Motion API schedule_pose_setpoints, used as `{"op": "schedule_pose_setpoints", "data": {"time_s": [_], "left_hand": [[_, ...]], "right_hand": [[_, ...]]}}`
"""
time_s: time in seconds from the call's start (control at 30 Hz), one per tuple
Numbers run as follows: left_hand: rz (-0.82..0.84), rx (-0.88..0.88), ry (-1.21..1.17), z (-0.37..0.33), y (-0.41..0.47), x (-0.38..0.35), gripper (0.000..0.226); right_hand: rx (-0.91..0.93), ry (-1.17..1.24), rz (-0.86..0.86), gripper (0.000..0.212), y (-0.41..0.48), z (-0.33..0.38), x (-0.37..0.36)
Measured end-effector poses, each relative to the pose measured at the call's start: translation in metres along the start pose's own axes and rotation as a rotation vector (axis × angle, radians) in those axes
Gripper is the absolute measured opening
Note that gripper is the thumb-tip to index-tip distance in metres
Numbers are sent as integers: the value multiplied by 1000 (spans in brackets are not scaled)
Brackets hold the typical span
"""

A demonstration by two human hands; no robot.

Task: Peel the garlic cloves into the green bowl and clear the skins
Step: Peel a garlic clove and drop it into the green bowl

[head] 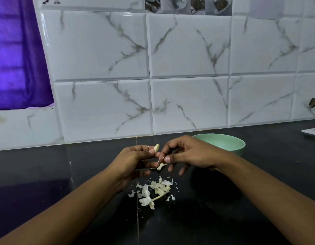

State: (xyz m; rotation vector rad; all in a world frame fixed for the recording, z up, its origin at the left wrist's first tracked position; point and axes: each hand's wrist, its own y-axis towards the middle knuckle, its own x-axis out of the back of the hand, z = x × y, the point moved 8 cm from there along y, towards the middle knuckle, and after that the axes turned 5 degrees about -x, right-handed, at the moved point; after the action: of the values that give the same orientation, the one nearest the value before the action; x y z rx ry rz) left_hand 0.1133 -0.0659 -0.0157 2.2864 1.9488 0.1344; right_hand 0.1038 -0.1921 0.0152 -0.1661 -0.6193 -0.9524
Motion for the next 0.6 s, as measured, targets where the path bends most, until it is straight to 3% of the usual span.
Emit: {"op": "schedule_pose_setpoints", "data": {"time_s": [0.07, 0.23, 0.43, 0.6], "left_hand": [[1, -1, 21, 0, 0, -1, 9], [7, -29, 88, -4, -4, -5, 6], [17, -69, 110, -6, -6, -10, 6], [9, -144, 140, -12, -7, -10, 3]], "right_hand": [[3, -3, -44, 16, 1, 0, 3], [58, -29, -384, 7, 2, 0, 32], [13, -25, -368, 5, 7, -8, 26], [-29, 117, -305, 5, 6, -11, 23]]}}
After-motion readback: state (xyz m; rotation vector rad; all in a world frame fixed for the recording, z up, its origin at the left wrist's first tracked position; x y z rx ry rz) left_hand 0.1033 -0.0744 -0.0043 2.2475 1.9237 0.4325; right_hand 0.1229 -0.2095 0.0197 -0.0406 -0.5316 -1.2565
